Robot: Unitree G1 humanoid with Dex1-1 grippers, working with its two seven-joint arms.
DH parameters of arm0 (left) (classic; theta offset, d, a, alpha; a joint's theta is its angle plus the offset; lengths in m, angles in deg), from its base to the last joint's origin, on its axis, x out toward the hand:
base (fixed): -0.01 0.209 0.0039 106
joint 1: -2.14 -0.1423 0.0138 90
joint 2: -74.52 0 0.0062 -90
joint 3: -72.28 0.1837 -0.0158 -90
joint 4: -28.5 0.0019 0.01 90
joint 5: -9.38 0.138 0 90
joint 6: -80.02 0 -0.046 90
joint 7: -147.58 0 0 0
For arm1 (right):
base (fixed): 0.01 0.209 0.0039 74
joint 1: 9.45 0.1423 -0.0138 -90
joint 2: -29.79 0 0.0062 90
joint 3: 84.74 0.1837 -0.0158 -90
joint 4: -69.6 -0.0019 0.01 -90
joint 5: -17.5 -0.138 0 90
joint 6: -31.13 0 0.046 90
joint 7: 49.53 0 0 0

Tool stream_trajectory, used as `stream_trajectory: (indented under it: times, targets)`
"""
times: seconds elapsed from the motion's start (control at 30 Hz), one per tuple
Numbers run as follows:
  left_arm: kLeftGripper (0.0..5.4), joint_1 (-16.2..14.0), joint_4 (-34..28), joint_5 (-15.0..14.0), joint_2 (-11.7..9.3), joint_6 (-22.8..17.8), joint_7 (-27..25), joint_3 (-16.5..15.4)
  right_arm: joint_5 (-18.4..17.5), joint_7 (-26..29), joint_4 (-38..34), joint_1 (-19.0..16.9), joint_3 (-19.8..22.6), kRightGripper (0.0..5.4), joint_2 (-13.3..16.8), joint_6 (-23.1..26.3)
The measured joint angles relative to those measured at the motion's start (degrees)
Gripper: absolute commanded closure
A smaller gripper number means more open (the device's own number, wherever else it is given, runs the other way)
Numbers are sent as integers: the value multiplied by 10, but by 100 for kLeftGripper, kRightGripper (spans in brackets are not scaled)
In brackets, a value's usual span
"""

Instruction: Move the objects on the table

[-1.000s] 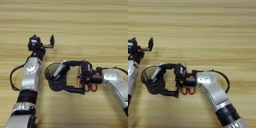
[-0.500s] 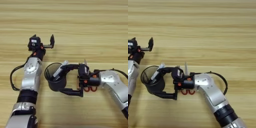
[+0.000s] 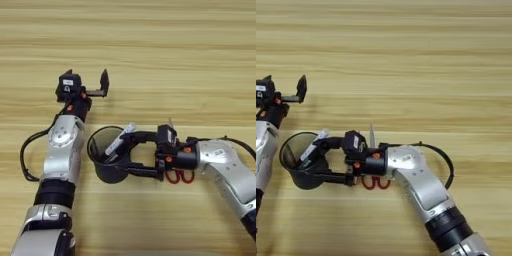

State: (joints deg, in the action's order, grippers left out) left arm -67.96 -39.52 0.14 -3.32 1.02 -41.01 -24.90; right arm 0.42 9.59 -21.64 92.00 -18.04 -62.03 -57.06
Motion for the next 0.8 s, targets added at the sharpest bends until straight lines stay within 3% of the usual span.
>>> stream_trajectory:
  times: [0.43, 0.8]
  targets:
    - [0, 0, 3, -1, 0, 0, -2, -4, -1, -1, 13, 0, 13, 431, -10, -1]
    - [0, 0, 3, -1, 0, 0, -6, -5, -1, -11, 21, 1, 18, 435, -17, -10]
